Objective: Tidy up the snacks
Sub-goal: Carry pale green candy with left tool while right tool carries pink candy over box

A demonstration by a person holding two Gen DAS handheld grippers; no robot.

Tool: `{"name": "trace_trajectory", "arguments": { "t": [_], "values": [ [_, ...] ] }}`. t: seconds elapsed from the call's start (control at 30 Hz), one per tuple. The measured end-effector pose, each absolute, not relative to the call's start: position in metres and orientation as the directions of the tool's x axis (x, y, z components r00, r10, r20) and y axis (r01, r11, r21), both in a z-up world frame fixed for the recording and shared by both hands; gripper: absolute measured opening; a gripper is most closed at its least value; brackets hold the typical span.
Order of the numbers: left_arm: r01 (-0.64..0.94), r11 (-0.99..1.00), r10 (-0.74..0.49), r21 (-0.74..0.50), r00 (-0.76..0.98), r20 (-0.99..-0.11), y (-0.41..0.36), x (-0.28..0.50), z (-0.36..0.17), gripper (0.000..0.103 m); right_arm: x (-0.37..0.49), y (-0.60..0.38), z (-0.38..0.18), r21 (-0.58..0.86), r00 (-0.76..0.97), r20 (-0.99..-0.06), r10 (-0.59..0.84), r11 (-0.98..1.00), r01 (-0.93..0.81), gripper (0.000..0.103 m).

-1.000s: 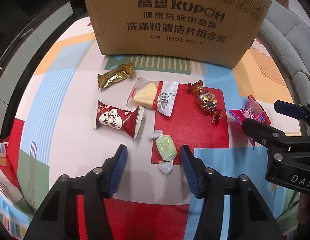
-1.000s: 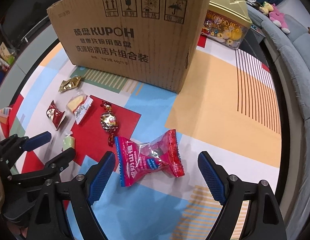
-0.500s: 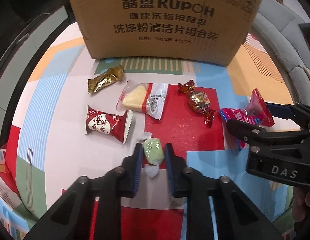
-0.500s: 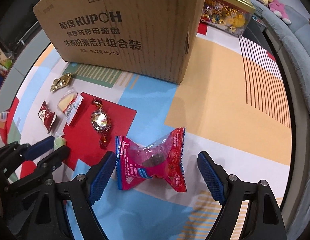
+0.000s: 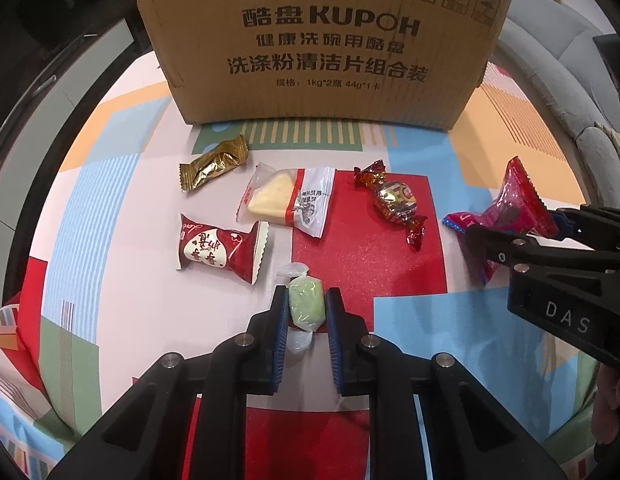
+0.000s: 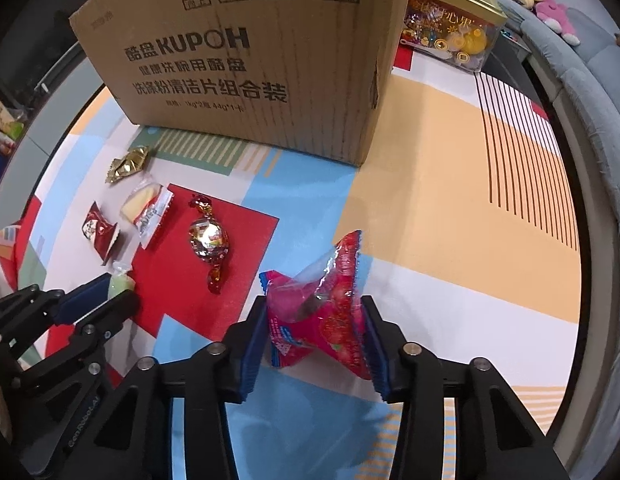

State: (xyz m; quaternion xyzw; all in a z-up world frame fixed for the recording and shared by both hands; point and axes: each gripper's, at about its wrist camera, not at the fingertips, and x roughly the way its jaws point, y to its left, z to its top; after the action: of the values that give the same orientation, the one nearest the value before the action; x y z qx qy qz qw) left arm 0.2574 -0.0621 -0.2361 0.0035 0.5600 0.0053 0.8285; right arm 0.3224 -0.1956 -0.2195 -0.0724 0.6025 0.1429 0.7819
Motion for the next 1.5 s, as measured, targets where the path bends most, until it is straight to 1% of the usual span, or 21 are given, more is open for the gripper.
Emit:
{"name": "trace_trajectory", "arguments": {
  "t": [0.3,1.0,1.5],
  "values": [
    [-0.006,1.0,0.006,0.004,0.398,-0.917,-0.057,0.249,-0.219,0.019,0.311,-0.192,-0.205,0.066,0.251,-0.957,0.145,0.952,-0.299,0.044],
    [-0.003,1.0,-0.02,-0.024,0.474,-0.88,-0.051,0.235,-0.171,0.019,0.29,-0.183,-0.148,0.054,0.339,-0.928,0.153,0.958,-0.282,0.043],
    [-0.017,1.0,-0.01,-0.022,0.536,-0.844,-0.038,0.235,-0.136,0.019,0.284,-0.168,-0.109,0.051,0.408,-0.896,0.175,0.954,-0.297,0.043]
  ]
}}
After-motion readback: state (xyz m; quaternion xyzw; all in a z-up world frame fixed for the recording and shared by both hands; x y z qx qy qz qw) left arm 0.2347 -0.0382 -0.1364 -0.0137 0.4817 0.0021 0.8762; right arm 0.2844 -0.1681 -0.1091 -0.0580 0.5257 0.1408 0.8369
